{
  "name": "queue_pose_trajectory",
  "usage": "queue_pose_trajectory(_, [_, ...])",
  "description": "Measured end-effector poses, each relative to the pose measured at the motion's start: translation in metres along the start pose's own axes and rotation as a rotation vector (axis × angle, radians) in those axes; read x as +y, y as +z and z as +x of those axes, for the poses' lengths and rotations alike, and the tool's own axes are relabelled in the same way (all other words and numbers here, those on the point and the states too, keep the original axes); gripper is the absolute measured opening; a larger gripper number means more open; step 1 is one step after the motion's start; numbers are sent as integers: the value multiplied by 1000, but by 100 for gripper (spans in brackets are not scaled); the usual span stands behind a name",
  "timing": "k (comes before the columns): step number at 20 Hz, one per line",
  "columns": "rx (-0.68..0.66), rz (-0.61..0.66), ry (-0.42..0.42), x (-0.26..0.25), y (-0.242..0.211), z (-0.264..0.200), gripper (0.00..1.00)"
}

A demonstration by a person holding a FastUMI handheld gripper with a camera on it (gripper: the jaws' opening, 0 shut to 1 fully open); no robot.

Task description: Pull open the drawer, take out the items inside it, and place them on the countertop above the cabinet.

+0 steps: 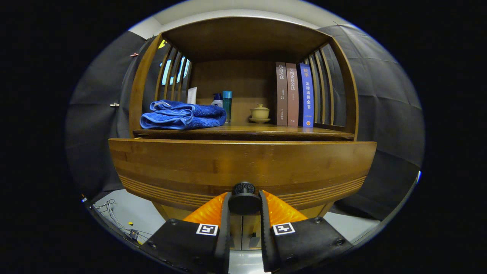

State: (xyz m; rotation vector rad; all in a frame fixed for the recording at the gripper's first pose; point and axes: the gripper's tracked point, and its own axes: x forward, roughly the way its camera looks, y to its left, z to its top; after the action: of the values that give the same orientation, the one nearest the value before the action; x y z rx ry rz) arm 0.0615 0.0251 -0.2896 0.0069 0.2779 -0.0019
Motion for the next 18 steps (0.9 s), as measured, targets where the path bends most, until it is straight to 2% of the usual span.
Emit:
queue_pose_trajectory(10, [11, -3, -4, -4, -15, -78, 38])
queue_pose_trajectory(18, [31, 2, -9, -3, -21, -81, 38])
